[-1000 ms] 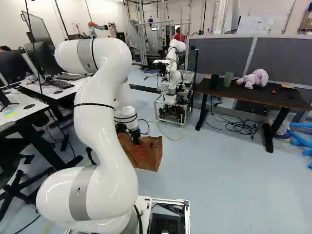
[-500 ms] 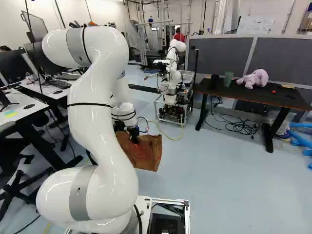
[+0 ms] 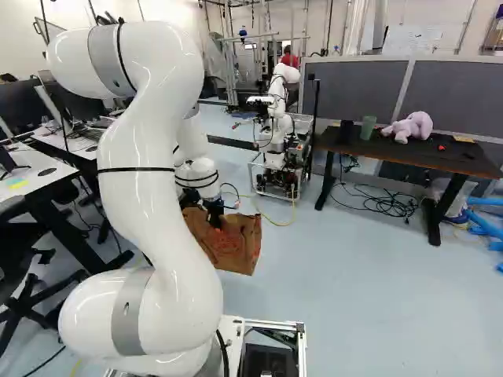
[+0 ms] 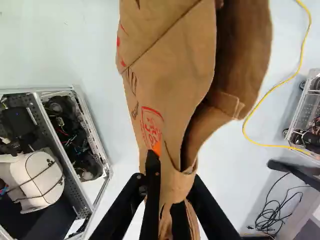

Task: Pick up the bag on the ground and place it on the table

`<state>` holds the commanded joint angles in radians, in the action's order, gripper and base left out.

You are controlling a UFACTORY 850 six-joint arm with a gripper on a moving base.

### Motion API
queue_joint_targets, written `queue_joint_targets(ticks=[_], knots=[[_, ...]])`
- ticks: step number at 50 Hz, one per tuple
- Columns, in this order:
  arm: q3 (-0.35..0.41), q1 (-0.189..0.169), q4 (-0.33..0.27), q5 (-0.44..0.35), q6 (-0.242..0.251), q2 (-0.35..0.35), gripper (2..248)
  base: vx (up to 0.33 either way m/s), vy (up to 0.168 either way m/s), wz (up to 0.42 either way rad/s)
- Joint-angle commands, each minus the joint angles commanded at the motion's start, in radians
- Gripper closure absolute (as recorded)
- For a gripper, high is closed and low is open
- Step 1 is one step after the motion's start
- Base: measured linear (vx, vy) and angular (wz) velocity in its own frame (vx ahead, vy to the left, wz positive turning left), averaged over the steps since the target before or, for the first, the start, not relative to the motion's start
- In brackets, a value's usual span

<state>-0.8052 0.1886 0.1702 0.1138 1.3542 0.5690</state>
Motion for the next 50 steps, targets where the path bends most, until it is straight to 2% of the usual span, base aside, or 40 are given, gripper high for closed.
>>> queue_joint_targets(ticks=[50], knots=[[0.124, 0.001, 0.000, 0.158, 0.000, -0.242, 229, 0.000, 0.000, 0.000]])
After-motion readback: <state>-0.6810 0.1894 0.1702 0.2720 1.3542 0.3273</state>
